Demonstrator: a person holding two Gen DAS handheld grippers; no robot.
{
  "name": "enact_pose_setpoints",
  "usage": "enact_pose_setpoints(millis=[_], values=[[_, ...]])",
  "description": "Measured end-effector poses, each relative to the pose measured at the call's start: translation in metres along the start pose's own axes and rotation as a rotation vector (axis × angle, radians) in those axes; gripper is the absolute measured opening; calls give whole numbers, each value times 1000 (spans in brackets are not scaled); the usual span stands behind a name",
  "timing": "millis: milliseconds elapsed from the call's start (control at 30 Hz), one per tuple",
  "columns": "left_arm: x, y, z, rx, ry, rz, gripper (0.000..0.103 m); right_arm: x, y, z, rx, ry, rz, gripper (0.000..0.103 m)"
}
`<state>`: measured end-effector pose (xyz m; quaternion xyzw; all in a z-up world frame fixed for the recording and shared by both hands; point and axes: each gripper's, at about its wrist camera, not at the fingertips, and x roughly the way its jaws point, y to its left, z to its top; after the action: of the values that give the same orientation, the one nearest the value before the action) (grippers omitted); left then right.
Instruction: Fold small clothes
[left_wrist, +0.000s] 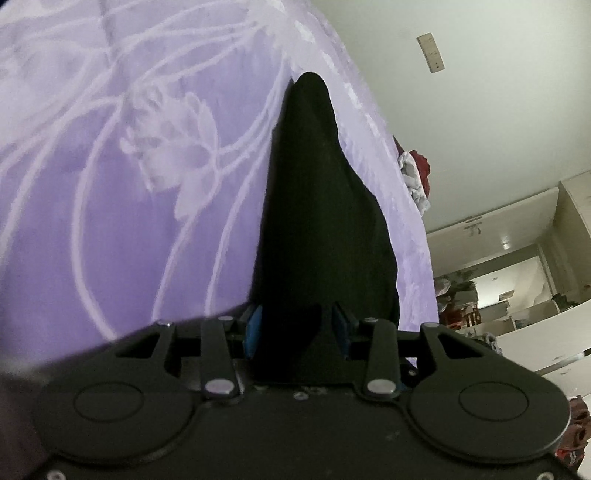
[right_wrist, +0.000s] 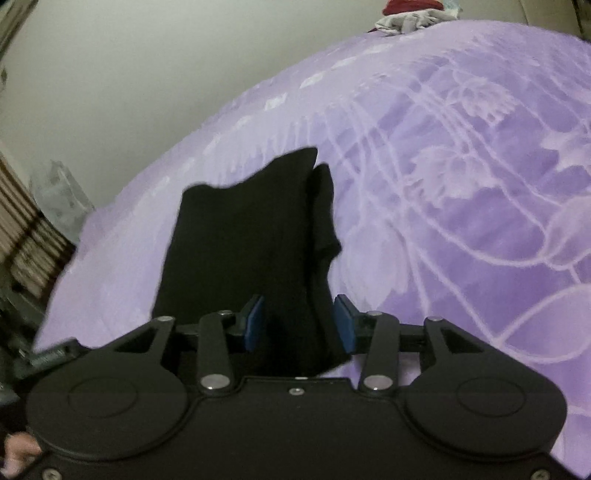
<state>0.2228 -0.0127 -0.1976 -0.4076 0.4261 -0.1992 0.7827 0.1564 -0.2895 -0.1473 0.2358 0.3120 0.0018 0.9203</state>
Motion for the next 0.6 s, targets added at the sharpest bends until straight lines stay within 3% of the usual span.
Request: enact_pose_setpoints(millis=[33, 67, 100, 267, 367, 433, 567, 600], values=[[0, -1, -1, 3, -2, 8, 36, 5, 3, 0, -17, 13, -10, 34], [-2, -3, -2, 14, -14, 26, 23, 7, 6, -1, -35, 13, -21, 17], [-2, -7, -3, 29, -19, 52, 4, 8, 7, -3, -47, 11, -39, 3], [-15, -23, -7, 134, -49, 45, 5, -14, 12, 8, -57, -60, -74, 0], [-6, -15, -12, 152, 7, 144, 6, -2, -8, 7, 11, 19, -83, 0], [-6, -6, -18, 156, 14, 148, 7, 9, -20, -3, 29, 54, -101, 0], [-16, -5, -21, 179, 18, 151, 8, 2, -23, -2, 35, 41, -83, 1], [-21, -7, -19, 171, 15, 148, 8, -1, -21, 0, 23, 32, -90, 5]])
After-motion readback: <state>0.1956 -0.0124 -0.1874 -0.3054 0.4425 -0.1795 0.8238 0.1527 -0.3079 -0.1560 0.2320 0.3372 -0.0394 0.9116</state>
